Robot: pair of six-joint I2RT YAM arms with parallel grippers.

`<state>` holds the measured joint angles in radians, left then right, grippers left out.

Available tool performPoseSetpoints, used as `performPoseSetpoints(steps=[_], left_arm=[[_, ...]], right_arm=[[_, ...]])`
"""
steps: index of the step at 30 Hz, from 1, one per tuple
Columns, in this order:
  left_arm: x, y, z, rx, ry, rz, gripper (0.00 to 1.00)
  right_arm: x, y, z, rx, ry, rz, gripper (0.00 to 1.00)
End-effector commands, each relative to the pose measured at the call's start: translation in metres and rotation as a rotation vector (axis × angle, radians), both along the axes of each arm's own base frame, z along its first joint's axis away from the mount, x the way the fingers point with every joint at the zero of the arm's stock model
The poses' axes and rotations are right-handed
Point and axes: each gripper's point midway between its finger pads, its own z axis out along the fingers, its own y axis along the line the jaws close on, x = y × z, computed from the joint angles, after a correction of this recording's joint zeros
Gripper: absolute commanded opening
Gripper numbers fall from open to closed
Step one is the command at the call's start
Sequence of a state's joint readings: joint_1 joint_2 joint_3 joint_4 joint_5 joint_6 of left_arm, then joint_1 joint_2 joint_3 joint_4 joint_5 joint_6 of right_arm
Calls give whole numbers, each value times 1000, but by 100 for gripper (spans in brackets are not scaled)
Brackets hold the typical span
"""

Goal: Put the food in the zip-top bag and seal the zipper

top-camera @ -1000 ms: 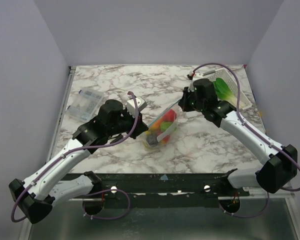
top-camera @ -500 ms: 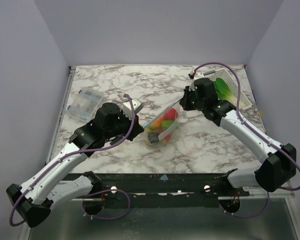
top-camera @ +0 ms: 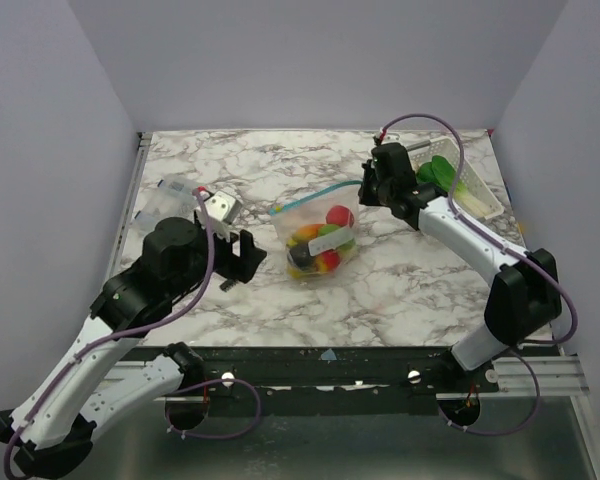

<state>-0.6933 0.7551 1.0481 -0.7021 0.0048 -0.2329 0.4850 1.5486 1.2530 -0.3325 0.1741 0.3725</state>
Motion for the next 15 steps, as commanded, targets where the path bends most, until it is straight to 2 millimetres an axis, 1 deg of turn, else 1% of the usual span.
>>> performPoseSetpoints(steps=[1, 6, 8, 10, 11, 13, 15], left_arm=[[-7, 22, 29, -61, -70, 82, 73], [-20, 32, 41, -109, -91, 93, 74], [-24, 35, 42, -122, -91, 95, 74], [-28, 38, 44, -132, -95, 97, 74], [-30, 40, 44, -136, -96, 100, 74], [-32, 42, 46, -144, -103, 103, 75], [-33, 44, 48, -150, -112, 107, 75]], right_arm=[[41, -4, -11, -16, -18, -157, 0], [73, -1, -33, -27, 2, -243, 0], [83, 1, -44, -44, 11, -254, 0], [90, 5, -53, -60, 20, -227, 1], [92, 7, -57, -67, 25, -207, 6], [92, 16, -65, -72, 43, -149, 10], [91, 20, -66, -72, 53, -115, 21]])
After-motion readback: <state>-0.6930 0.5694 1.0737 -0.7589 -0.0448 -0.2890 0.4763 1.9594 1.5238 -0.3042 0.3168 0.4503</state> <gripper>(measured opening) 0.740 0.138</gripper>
